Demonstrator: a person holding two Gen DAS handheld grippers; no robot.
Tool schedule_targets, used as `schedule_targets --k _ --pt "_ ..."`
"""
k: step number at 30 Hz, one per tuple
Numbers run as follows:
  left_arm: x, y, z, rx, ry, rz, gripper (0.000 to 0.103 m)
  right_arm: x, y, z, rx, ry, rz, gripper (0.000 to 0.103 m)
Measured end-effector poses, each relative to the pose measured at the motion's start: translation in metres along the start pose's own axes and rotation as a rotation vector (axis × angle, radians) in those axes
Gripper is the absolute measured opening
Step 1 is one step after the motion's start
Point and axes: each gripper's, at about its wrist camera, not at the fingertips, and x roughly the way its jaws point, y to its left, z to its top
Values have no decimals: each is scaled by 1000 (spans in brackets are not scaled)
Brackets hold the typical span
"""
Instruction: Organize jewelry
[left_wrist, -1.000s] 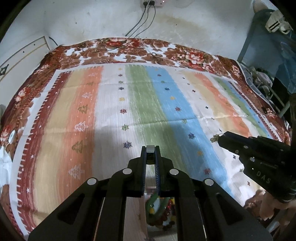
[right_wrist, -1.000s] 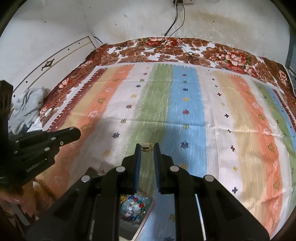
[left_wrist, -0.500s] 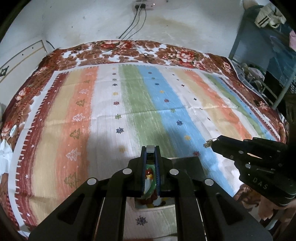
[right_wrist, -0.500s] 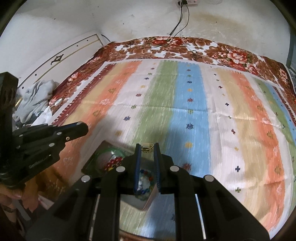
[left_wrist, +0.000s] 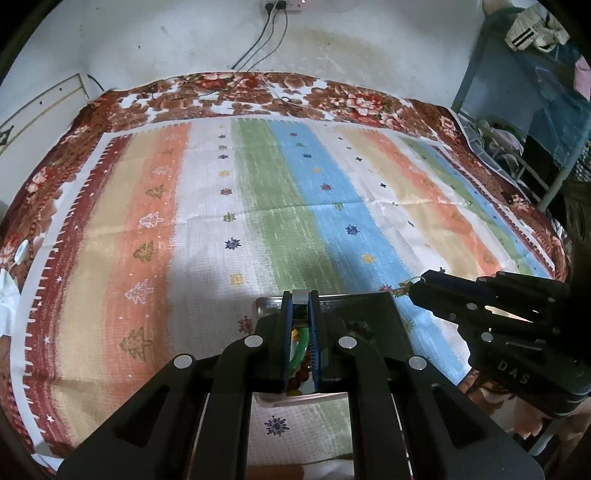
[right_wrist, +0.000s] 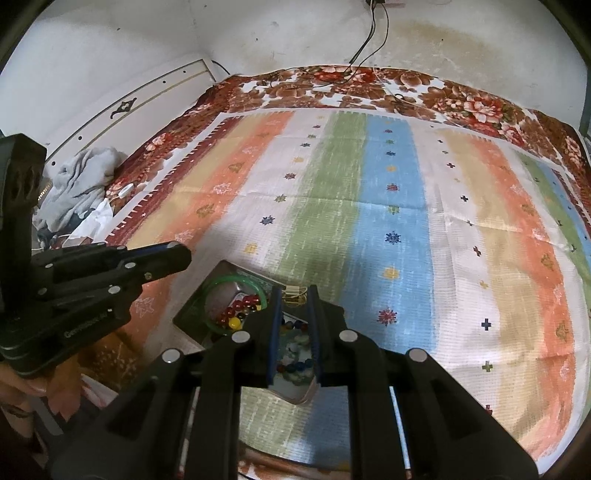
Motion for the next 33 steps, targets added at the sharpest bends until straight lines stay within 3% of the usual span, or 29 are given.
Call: schedule_targets --k 2,3,4,5,6,11,16,22,24,33 --pt "1 0 0 3 4 -2 11 0 -2 0 14 -1 -2 18" --pt "2 0 1 5 7 -1 17 -1 -5 1 30 -2 -9 27" --pt "2 0 2 4 8 0 31 -2 -8 2 42 -4 -12 32" --pt "2 1 2 4 7 -6 39 -3 -11 3 50 -9 -15 44" --pt "2 1 2 3 6 -9 39 -4 -13 3 58 -12 -18 48" --pt "1 8 3 -13 3 7 50 -7 -21 3 85 -15 -24 50" --pt "-6 8 0 20 -22 65 72 -16 -21 0 65 -46 -68 62" --pt "-14 2 -11 40 -50 72 97 -27 -23 -12 58 -74 -85 81" --pt "-14 1 -15 48 -50 88 97 -30 -23 -15 56 -86 -91 90" --pt "-27 4 -30 37 -73 86 97 -44 -26 -34 43 -113 -104 98"
